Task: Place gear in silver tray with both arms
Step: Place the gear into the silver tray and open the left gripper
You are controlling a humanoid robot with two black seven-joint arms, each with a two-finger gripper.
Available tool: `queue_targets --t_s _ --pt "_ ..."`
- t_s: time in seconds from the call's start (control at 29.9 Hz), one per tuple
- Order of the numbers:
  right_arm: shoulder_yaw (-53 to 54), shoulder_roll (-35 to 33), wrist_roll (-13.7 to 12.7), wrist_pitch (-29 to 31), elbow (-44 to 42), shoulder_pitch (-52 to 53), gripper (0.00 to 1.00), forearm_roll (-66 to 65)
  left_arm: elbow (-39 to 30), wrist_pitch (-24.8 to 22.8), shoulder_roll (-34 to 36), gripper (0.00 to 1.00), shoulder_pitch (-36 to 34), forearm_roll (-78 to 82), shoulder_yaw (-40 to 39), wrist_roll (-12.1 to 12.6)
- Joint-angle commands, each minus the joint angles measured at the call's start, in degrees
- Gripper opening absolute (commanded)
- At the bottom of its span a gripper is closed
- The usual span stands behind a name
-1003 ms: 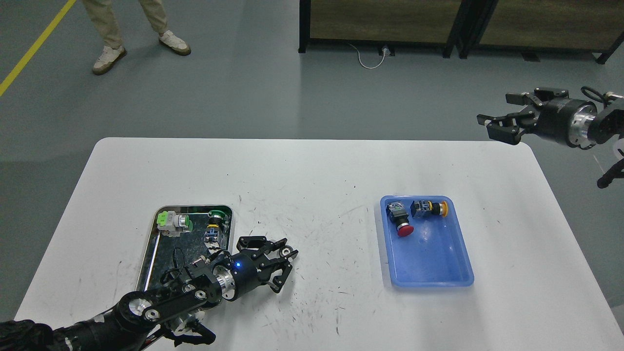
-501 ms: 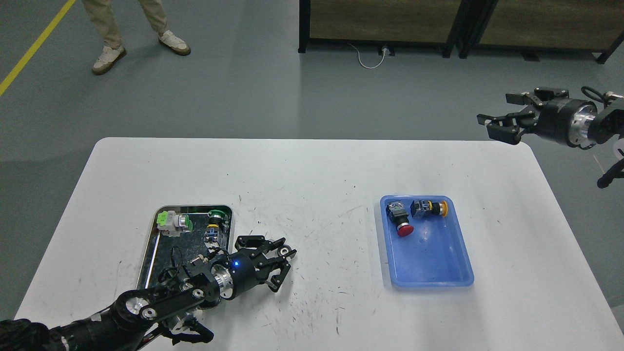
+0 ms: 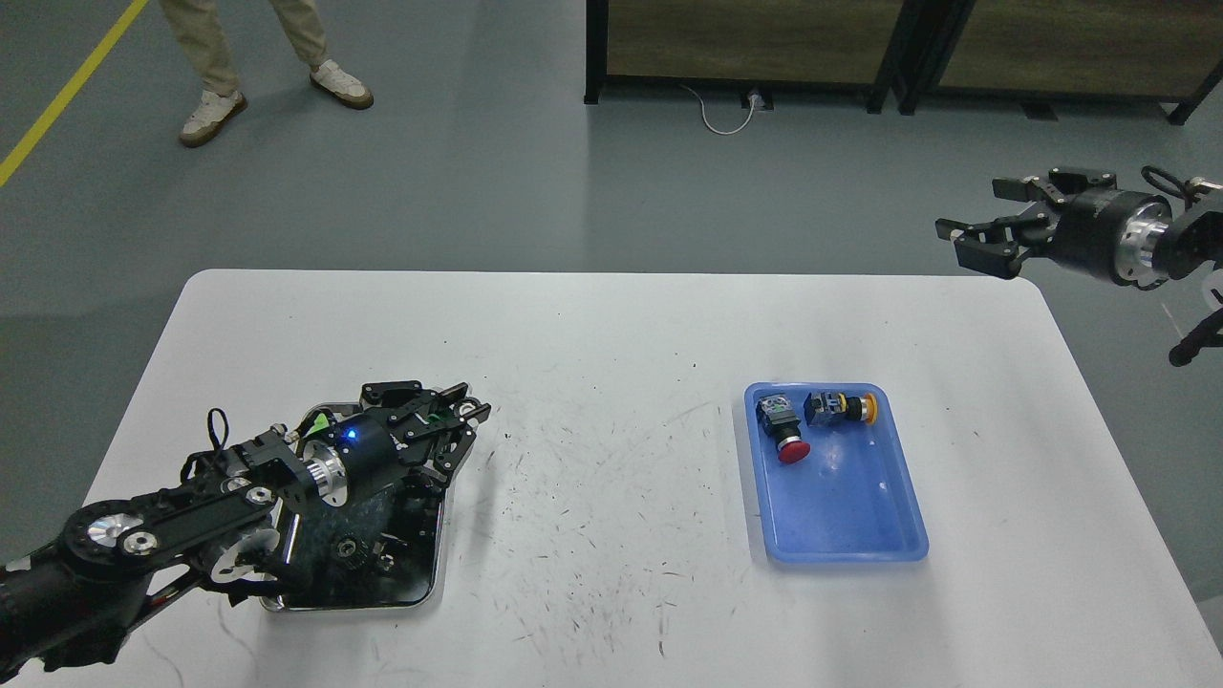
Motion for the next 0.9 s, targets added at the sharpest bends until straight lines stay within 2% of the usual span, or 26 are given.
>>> queue_targets --t_s 0.0,0.13,0.3,0.87 --pt "0.3 0.7 -0.1 0.0 -0.2 -0.2 0.84 0.0 -4.8 0.0 6.9 0.21 2.2 0.0 -0.1 -0.6" --pt "0.3 1.9 -0.1 0.0 -0.6 -0.2 0.84 -0.1 -6.5 0.3 11.9 0.21 6.1 0.2 -0.1 -1.3" --pt "0.3 3.8 -0.1 0.0 -1.7 0.0 0.84 -0.1 -5.5 0.5 13.6 0.22 10.8 0.4 -0.1 -3.1" --pt "0.3 5.6 -0.2 0.0 -2.8 0.3 0.84 -0.3 1.2 0.8 7.9 0.29 11.8 0.2 -0.2 -3.2"
